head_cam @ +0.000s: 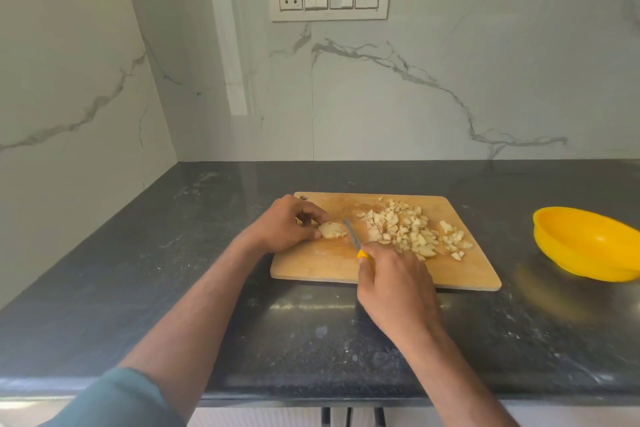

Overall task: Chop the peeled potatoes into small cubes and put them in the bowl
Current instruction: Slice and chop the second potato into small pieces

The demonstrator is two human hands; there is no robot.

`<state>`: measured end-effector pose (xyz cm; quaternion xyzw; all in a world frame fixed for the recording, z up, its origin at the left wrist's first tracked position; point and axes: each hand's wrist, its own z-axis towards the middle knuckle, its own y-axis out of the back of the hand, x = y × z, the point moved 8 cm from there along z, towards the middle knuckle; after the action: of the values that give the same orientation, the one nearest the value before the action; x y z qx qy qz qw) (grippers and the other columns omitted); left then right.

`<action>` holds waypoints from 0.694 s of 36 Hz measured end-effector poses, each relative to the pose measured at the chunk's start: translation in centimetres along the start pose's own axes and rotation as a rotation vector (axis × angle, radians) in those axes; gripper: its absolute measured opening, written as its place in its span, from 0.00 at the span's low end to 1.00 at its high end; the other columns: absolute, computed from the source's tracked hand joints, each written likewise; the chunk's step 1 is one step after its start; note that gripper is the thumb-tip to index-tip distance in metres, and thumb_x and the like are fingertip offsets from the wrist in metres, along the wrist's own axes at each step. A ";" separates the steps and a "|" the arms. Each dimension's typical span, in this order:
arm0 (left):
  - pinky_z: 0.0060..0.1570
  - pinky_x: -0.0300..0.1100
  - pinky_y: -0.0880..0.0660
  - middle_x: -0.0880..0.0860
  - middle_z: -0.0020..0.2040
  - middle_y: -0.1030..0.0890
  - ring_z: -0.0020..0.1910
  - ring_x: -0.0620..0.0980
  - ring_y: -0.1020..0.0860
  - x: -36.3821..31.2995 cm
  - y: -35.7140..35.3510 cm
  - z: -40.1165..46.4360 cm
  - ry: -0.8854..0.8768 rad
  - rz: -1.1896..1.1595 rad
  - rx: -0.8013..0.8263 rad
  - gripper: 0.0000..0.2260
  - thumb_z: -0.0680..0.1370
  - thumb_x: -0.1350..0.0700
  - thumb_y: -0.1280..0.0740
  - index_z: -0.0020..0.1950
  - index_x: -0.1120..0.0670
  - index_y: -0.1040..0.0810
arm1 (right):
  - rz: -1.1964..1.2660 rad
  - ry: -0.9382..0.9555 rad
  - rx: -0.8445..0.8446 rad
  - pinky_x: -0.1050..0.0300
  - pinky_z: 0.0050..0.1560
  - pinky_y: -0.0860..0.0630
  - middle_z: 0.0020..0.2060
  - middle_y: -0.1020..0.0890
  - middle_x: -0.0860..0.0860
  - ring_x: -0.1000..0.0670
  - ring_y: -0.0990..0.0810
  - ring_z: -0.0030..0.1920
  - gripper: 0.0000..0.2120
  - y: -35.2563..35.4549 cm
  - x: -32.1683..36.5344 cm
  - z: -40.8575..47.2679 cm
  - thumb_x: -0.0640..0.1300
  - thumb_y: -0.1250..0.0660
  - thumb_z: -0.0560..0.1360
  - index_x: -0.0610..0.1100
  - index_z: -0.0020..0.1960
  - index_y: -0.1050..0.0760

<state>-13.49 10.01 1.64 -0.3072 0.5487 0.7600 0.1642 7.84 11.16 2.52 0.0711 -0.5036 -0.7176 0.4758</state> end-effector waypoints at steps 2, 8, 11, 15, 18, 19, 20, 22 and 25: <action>0.45 0.29 0.28 0.46 0.51 0.15 0.43 0.42 0.23 0.1 0.1 0.1 0.000 -0.014 -0.015 0.15 0.73 0.62 0.22 0.58 0.51 0.14 | -0.023 0.021 0.010 0.71 0.29 0.43 0.44 0.16 0.55 0.58 0.29 0.35 0.14 -0.2 0.4 -0.1 0.46 0.39 0.82 0.49 0.66 0.22; 0.48 0.31 0.26 0.47 0.52 0.15 0.49 0.51 0.20 0.0 -0.2 0.4 -0.003 0.005 -0.011 0.15 0.73 0.60 0.21 0.59 0.51 0.14 | -0.042 0.041 0.039 0.69 0.29 0.42 0.43 0.15 0.55 0.56 0.30 0.34 0.14 -0.3 0.5 0.1 0.48 0.38 0.82 0.50 0.66 0.22; 0.46 0.30 0.28 0.48 0.53 0.16 0.50 0.50 0.21 0.1 -0.4 0.6 -0.011 0.029 0.018 0.16 0.74 0.59 0.22 0.62 0.51 0.15 | -0.042 0.077 0.062 0.69 0.29 0.43 0.44 0.15 0.54 0.55 0.28 0.35 0.15 0.0 0.7 0.5 0.49 0.38 0.82 0.50 0.67 0.23; 0.46 0.28 0.32 0.47 0.54 0.22 0.49 0.44 0.25 -0.3 -1.1 0.7 -0.046 0.133 0.127 0.17 0.79 0.55 0.27 0.68 0.49 0.19 | -0.028 0.111 0.094 0.64 0.41 0.30 0.50 0.15 0.54 0.52 0.17 0.47 0.15 0.3 0.5 1.4 0.49 0.38 0.82 0.51 0.67 0.23; 0.46 0.26 0.33 0.47 0.53 0.27 0.48 0.41 0.29 -0.7 -1.5 0.8 -0.048 0.191 0.177 0.18 0.81 0.53 0.30 0.71 0.48 0.22 | -0.022 0.101 0.119 0.61 0.49 0.24 0.53 0.15 0.54 0.52 0.17 0.50 0.15 0.3 0.0 2.0 0.50 0.37 0.82 0.51 0.67 0.23; 0.46 0.26 0.34 0.47 0.53 0.28 0.48 0.41 0.29 -0.8 -1.6 0.8 -0.046 0.205 0.183 0.18 0.81 0.53 0.30 0.72 0.48 0.23 | -0.018 0.097 0.111 0.61 0.50 0.24 0.53 0.15 0.54 0.52 0.17 0.51 0.15 0.3 -0.1 2.0 0.50 0.36 0.82 0.51 0.67 0.22; 0.46 0.27 0.34 0.46 0.53 0.28 0.48 0.41 0.29 -0.8 -1.6 0.8 -0.046 0.216 0.184 0.19 0.81 0.52 0.31 0.72 0.48 0.24 | -0.017 0.095 0.098 0.62 0.49 0.24 0.52 0.14 0.54 0.53 0.17 0.49 0.15 0.3 -0.2 2.0 0.50 0.36 0.82 0.51 0.67 0.22; 0.46 0.27 0.35 0.47 0.53 0.28 0.48 0.41 0.29 -1.0 -1.6 0.8 -0.055 0.234 0.182 0.19 0.81 0.52 0.31 0.72 0.48 0.24 | -0.025 0.093 0.069 0.66 0.40 0.28 0.46 0.14 0.54 0.54 0.18 0.41 0.14 0.2 -0.3 1.6 0.49 0.36 0.81 0.50 0.65 0.21; 0.47 0.30 0.35 0.50 0.54 0.26 0.48 0.41 0.30 -1.4 -1.6 0.7 -0.074 0.261 0.174 0.17 0.81 0.51 0.31 0.71 0.49 0.22 | -0.003 0.054 0.026 0.64 0.37 0.28 0.44 0.14 0.54 0.52 0.17 0.40 0.14 0.3 -0.7 1.4 0.49 0.35 0.81 0.49 0.64 0.20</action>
<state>-11.70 11.30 1.49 -0.1898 0.6411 0.7354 0.1104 7.57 12.56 3.12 0.0975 -0.4998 -0.7094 0.4873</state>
